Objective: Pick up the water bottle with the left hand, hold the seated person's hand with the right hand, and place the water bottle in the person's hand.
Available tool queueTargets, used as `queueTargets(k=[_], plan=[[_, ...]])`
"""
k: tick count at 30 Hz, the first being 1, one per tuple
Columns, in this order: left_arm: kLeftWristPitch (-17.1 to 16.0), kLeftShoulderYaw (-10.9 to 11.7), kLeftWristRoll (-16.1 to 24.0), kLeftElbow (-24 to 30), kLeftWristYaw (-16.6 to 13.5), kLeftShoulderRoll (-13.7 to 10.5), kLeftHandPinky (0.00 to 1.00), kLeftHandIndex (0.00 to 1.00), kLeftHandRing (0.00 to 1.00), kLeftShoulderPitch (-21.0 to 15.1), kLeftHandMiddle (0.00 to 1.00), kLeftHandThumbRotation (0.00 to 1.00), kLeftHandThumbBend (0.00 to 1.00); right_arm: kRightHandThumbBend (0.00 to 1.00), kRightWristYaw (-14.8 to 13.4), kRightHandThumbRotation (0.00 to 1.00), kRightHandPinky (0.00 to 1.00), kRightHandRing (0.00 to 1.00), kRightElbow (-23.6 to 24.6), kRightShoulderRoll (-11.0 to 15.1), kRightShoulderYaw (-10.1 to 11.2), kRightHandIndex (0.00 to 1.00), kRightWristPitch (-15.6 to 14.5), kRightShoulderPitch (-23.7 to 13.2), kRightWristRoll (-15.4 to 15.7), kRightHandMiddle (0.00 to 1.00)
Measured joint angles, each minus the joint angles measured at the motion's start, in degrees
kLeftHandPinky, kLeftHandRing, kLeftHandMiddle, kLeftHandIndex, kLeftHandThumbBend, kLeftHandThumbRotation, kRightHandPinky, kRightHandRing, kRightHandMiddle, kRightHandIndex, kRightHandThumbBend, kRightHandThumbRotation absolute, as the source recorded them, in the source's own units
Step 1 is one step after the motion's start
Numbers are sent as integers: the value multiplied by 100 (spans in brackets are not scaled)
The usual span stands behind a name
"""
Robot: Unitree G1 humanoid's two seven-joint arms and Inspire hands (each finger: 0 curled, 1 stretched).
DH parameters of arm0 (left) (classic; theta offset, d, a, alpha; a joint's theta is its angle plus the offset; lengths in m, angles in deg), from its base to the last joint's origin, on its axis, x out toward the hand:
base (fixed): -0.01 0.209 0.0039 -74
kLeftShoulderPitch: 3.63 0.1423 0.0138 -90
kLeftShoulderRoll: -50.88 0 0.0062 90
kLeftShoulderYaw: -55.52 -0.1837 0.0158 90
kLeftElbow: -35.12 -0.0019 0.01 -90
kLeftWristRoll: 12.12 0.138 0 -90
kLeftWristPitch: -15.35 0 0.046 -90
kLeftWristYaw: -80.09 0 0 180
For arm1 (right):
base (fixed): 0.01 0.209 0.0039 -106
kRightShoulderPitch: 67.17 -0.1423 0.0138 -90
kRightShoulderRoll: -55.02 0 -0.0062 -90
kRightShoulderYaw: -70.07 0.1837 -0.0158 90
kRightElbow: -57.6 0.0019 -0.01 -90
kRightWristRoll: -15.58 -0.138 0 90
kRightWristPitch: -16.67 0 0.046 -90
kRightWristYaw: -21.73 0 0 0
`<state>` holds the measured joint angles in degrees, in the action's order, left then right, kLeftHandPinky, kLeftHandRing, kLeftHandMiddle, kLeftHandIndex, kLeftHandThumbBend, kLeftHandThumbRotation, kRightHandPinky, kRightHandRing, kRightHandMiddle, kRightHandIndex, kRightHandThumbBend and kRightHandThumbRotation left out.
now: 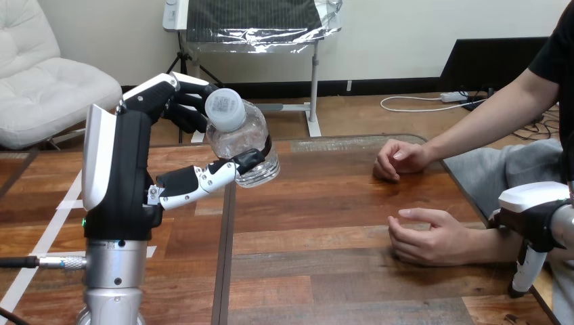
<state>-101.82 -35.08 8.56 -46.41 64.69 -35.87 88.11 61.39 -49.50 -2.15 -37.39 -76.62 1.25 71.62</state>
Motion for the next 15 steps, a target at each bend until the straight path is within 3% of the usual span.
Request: queueTargets(k=[15], plan=[[-21, 7, 2, 0, 0, 4, 43, 50, 44, 0, 48, 0, 64, 69, -136, 31, 86, 88, -395, -14, -205, 88, 6, -184, 9, 88]])
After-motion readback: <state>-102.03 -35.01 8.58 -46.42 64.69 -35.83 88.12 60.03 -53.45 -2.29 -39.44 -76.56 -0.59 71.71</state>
